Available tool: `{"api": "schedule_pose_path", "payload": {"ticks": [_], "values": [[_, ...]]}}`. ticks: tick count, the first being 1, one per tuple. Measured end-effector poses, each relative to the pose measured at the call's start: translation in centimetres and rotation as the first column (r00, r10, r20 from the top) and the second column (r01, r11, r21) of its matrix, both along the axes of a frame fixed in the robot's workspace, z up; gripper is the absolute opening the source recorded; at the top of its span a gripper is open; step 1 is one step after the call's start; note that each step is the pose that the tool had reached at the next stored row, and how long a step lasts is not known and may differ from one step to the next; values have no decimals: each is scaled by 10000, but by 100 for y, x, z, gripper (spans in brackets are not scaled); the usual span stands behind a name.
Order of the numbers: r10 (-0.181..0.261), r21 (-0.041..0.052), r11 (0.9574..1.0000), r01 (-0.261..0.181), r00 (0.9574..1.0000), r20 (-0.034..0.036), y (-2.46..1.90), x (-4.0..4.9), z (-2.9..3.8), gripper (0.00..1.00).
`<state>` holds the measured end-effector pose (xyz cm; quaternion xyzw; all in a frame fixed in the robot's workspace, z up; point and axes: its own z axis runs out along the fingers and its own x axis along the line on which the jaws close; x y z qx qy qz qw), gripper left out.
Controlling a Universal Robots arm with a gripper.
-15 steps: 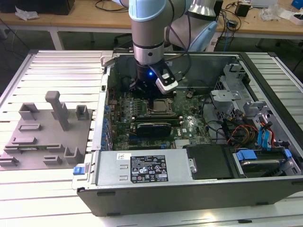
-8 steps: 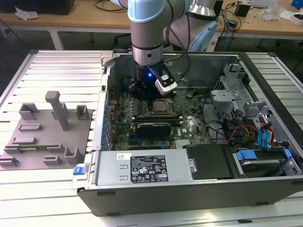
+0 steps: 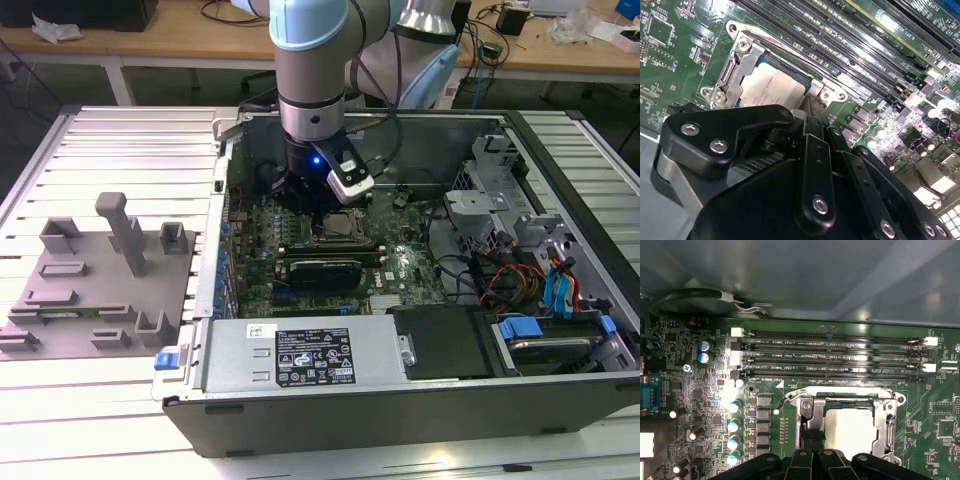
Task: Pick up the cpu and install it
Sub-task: 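Close the cpu cover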
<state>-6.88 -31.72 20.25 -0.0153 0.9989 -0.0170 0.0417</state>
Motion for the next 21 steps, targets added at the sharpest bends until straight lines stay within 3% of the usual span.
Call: {"api": "schedule_pose_path", "payload": {"ticks": [5, 13, 18, 21], "values": [[0, 0, 10000, 0, 10000, 0, 0, 0, 53, 11], [0, 0, 10000, 0, 10000, 6, 0, 0, 239, 11], [1, 0, 10000, -1, 10000, 6, 0, 0, 234, 11], [1, 6, 10000, -1, 10000, 6, 2, 1, 169, 11]]}}
